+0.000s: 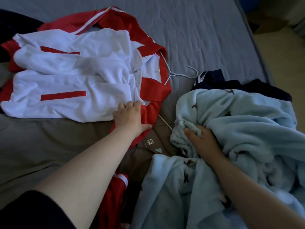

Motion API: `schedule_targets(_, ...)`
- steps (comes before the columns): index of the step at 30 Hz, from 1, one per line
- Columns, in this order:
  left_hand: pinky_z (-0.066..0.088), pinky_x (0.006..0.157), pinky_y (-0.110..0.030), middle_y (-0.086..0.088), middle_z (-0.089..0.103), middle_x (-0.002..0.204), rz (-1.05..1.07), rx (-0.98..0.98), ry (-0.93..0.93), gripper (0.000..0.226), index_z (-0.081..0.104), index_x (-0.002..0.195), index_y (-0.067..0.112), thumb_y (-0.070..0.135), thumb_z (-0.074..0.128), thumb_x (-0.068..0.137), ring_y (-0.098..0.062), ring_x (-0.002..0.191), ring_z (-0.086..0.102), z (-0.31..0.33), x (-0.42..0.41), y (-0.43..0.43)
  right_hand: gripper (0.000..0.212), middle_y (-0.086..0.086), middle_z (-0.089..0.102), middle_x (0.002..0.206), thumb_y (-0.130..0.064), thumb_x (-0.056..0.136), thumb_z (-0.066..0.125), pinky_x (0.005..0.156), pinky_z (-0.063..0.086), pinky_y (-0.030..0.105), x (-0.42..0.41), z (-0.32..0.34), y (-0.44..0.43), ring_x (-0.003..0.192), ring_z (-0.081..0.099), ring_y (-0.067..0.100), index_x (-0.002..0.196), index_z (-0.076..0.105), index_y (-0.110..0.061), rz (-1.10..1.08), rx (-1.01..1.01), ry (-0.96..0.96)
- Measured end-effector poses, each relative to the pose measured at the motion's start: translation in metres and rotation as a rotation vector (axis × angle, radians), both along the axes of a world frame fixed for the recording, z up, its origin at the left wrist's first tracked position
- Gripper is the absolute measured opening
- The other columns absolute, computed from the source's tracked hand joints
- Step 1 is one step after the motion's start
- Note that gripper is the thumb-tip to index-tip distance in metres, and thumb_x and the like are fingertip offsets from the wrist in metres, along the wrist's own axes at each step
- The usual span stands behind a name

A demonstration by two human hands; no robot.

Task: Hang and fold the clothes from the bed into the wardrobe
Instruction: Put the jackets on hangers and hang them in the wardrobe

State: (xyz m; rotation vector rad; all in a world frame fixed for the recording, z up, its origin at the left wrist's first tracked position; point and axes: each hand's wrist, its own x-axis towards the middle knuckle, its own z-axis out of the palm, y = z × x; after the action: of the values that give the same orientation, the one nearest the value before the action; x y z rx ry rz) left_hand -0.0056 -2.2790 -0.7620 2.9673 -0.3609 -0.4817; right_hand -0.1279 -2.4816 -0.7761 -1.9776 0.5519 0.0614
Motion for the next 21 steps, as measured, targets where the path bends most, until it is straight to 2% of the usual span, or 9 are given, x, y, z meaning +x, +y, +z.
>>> schedule_targets(3,0.040,0.091,-0.046,-0.006,0.044,0.130,-0.029,0.077,-0.031,0.089,0.033,0.134,0.024,0.062,0.073,0.064,-0.033,0.119,0.038,-0.004,0.004,-0.008,0.020,-0.001,0.068,0.074,-0.032,0.082,0.075,0.065,0.052,0.018,0.001,-0.004,0.001,0.071,0.065,0.005,0.082,0.067,-0.013,0.048,0.034,0.035)
schedule_targets(6,0.038,0.091,-0.047,-0.010,0.042,0.128,-0.121,0.164,-0.043,0.078,0.037,0.134,0.029,0.063,0.065,0.070,-0.035,0.115,0.038,-0.008,0.001,-0.015,0.015,0.003,0.067,0.074,-0.020,0.079,0.077,0.063,0.049,0.015,0.001,-0.004,0.001,0.071,0.063,0.006,0.084,0.068,-0.009,0.104,-0.073,-0.002)
schedule_targets(9,0.039,0.091,-0.045,-0.010,0.042,0.123,-0.165,0.232,-0.059,0.061,0.056,0.120,0.023,0.064,0.057,0.074,-0.035,0.112,0.038,-0.009,-0.004,-0.013,0.015,0.003,0.059,0.066,-0.010,0.084,0.069,0.055,0.042,0.014,0.001,0.001,0.004,0.063,0.058,0.007,0.073,0.060,-0.007,0.121,-0.183,-0.048)
schedule_targets(12,0.043,0.090,-0.042,-0.009,0.043,0.120,-0.137,0.104,0.001,0.055,0.064,0.105,0.017,0.062,0.059,0.073,-0.034,0.108,0.041,-0.007,-0.017,0.004,0.019,0.006,0.058,0.071,-0.015,0.085,0.067,0.063,0.043,0.024,-0.011,0.005,0.004,0.066,0.055,0.015,0.072,0.057,-0.009,0.109,-0.328,-0.017)
schedule_targets(15,0.045,0.087,-0.039,-0.007,0.045,0.111,-0.103,-0.043,0.060,0.045,0.061,0.086,0.016,0.058,0.063,0.071,-0.031,0.101,0.046,-0.002,-0.036,0.035,0.018,0.003,0.060,0.083,-0.022,0.089,0.064,0.072,0.044,0.031,-0.029,0.017,-0.007,0.077,0.056,0.018,0.081,0.060,-0.006,0.058,-0.468,0.039)
schedule_targets(18,0.043,0.073,-0.033,-0.003,0.044,0.091,-0.102,-0.116,0.059,0.039,0.048,0.068,0.020,0.054,0.067,0.068,-0.025,0.085,0.049,0.002,-0.059,0.071,0.024,0.004,0.063,0.074,-0.023,0.090,0.061,0.072,0.047,0.035,-0.036,0.031,-0.019,0.073,0.060,0.021,0.074,0.060,-0.006,0.052,-0.523,0.097)
schedule_targets(21,0.033,0.057,-0.027,0.001,0.042,0.077,-0.069,-0.202,0.033,0.042,0.044,0.060,0.021,0.046,0.078,0.059,-0.017,0.067,0.046,0.005,-0.094,0.099,0.023,0.002,0.061,0.080,-0.029,0.091,0.060,0.075,0.042,0.029,-0.041,0.043,-0.021,0.080,0.059,0.020,0.081,0.061,-0.009,0.069,-0.502,0.194)
